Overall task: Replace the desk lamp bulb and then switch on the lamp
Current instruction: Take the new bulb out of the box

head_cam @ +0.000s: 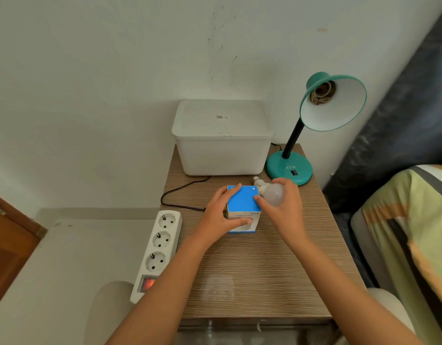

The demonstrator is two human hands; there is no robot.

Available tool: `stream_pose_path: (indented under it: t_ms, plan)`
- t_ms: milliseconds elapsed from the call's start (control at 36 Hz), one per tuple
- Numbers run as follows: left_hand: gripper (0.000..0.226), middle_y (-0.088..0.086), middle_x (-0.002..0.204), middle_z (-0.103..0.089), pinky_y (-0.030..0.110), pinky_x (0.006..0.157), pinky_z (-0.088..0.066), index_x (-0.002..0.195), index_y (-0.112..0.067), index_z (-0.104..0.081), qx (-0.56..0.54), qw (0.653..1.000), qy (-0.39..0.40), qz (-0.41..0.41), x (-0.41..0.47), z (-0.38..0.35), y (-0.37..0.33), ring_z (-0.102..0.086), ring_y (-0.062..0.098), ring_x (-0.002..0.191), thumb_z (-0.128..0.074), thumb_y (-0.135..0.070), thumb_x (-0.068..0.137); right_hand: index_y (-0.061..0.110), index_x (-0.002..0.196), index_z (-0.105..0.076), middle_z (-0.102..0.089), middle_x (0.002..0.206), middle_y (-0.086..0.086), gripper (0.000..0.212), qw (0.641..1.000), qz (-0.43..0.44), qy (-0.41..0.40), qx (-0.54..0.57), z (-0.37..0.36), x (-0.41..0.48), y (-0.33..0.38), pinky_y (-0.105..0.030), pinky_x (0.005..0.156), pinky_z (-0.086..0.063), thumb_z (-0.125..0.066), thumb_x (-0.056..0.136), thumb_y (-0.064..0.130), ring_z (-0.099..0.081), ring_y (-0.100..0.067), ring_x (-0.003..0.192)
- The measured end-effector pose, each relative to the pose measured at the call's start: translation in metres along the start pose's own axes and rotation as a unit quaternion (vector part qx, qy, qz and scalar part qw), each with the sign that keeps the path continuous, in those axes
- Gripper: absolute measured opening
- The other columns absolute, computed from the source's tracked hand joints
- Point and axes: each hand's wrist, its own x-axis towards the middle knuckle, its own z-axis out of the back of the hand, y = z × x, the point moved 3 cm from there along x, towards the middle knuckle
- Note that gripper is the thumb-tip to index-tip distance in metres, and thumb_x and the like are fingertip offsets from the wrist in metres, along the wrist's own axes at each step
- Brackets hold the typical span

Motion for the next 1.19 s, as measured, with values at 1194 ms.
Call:
stream_pose_path:
  t_ms: [1194]
  plan:
    - [0.106, -0.013, 0.157, -0.001, 0.018, 0.112, -0.01, 0.145, -0.038, 0.002, 0.115, 0.967, 0.03, -0.227, 0.145, -0.005, -0.187, -0.001, 0.0, 0.143, -0.077, -0.029, 0.076, 0.012, 0.133, -0.036, -0.035, 0.126, -0.002, 0.056, 0.981, 0.159, -0.11, 0.004, 0.122, 0.107, 0.059, 0.006, 0.087, -0.024, -0.063, 0.084, 0.012, -0.033, -0.001, 0.109]
